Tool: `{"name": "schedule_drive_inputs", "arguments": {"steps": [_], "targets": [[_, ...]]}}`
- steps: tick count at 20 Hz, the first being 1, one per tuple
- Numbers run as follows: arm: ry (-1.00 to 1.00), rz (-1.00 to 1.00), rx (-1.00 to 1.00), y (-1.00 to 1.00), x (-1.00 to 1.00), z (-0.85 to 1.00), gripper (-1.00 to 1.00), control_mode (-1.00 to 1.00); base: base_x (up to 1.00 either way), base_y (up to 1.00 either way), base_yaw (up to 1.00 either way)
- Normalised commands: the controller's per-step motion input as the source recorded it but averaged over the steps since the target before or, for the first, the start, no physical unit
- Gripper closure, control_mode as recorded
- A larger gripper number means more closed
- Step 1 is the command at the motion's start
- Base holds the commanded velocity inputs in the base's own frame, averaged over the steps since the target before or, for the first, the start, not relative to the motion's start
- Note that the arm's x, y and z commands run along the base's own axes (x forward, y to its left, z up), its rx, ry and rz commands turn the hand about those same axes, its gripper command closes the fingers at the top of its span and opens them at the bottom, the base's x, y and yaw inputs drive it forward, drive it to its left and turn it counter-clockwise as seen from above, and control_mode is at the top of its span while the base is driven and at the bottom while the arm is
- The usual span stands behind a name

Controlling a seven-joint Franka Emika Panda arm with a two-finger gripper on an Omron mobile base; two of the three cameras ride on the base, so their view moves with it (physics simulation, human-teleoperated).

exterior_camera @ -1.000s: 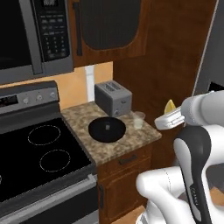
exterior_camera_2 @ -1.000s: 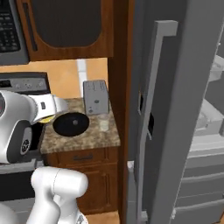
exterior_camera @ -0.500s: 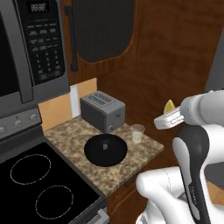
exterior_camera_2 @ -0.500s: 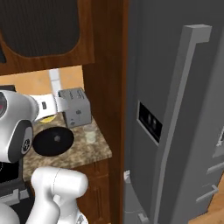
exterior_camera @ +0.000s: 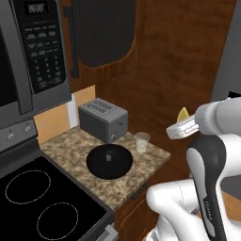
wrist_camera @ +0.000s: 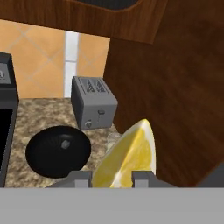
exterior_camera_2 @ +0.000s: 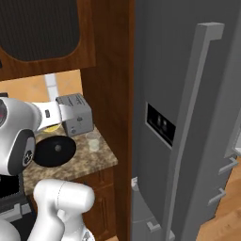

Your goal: Grab a lemon wedge from the fridge and one ice cube from the ice bowl, and put them in the glass of lemonade.

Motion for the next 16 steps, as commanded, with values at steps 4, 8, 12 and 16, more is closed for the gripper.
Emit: {"name": "schedule_drive_inputs", "arguments": {"steps": [4, 8, 12, 16], "targets": [[0.0, 0.0, 0.0, 0.0, 0.0, 0.0, 1.0, -1.0, 0.0, 0.0, 0.0], [0.0, 0.0, 0.0, 0.0, 0.0, 0.0, 1.0, -1.0, 0.0, 0.0, 0.0], [0.0, 0.0, 0.0, 0.0, 0.0, 0.0, 1.0, -1.0, 0.0, 0.0, 0.0], [0.0, 0.01, 0.0, 0.0, 0.0, 0.0, 1.0, -1.0, 0.0, 0.0, 0.0]]}}
